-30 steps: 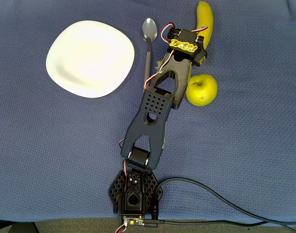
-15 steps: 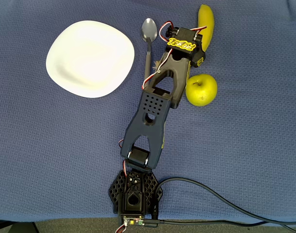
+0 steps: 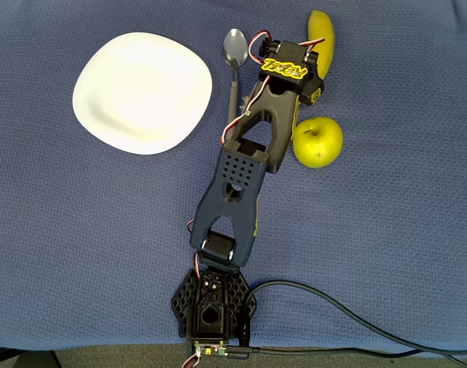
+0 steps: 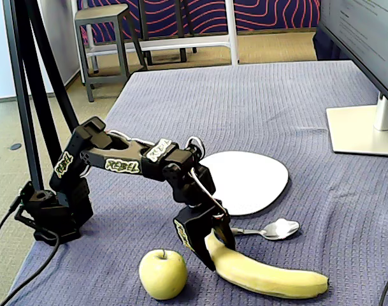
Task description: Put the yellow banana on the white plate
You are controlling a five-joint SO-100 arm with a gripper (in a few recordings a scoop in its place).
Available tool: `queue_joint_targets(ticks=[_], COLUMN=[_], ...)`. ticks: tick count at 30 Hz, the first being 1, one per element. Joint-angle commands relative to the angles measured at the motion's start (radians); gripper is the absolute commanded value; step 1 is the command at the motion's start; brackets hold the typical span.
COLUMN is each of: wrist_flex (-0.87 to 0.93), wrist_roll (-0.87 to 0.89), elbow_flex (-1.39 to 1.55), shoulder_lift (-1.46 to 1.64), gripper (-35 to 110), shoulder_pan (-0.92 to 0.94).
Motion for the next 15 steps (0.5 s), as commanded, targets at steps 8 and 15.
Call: queue_joint_targets(ticks=[8, 15], wrist_flex=[0.006, 0.009], wrist_roll=[-0.009, -0.005], elbow_flex=[0.067, 0.178], shoulder_lift=[0.313, 0.44], gripper=[0, 0], shoulder_pan=[-0.035, -0.061])
